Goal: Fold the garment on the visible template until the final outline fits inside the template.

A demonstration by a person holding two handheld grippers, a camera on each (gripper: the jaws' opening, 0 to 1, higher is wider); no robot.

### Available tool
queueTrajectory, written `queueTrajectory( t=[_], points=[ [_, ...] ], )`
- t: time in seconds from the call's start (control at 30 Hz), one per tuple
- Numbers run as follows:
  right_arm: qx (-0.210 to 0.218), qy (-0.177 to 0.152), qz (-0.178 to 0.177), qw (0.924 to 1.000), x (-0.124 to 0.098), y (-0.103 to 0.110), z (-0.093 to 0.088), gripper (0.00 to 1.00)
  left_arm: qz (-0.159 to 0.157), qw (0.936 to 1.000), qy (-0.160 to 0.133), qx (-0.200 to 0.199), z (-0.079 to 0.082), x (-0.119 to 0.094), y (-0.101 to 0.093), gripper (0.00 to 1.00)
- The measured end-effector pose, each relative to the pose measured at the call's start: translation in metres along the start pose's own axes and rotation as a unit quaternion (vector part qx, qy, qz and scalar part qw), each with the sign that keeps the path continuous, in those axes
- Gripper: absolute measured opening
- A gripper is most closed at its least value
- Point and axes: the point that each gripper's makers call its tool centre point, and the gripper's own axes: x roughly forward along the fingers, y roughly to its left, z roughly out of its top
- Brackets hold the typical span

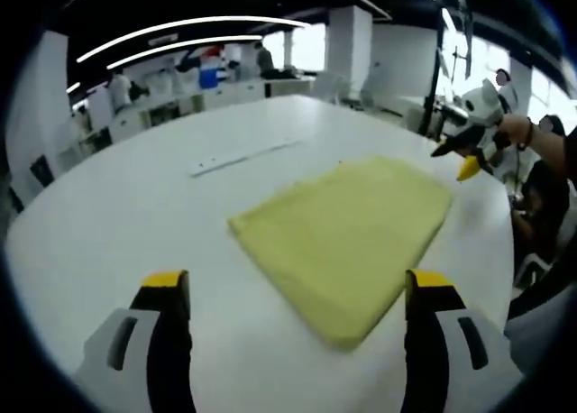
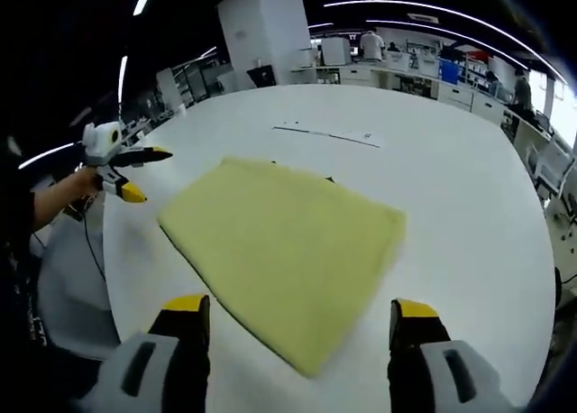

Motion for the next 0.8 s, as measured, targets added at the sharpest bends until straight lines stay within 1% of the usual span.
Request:
queueTrajectory(
  t=[0.17,0.27,0.37,0.43,0.47,0.57,0.8],
  points=[
    [-0.001,0.004,0.003,1.0,-0.004,0.002,-0.011,0.79,-0.009,0.9999,-0.002,-0.008,-0.007,-0.006,-0.008,0.89],
    [0.002,0.002,0.005,1.0,-0.004,0.002,-0.017,0.75,-0.011,0.9999,0.007,-0.008,-0.016,-0.007,-0.014,0.85],
    [0.003,0.007,0.011,0.9999,-0.003,0.006,-0.024,0.71,-0.018,0.9997,0.01,-0.012,-0.022,-0.008,-0.019,0.82],
    [0.002,0.008,0.01,0.9999,-0.003,0.007,-0.029,0.7,-0.024,0.9995,0.014,-0.013,-0.027,-0.008,-0.024,0.8],
    [0.001,0.008,0.01,0.9999,-0.002,0.007,-0.031,0.69,-0.032,0.9993,0.016,-0.012,-0.031,-0.008,-0.029,0.77],
    [0.004,0.008,0.01,0.9999,-0.001,0.007,-0.035,0.63,-0.037,0.999,0.023,-0.014,-0.039,-0.008,-0.033,0.69],
    [0.003,0.006,0.004,1.0,0.0,0.004,-0.043,0.53,-0.038,0.9981,0.033,-0.035,-0.054,-0.006,-0.034,0.57]
  ],
)
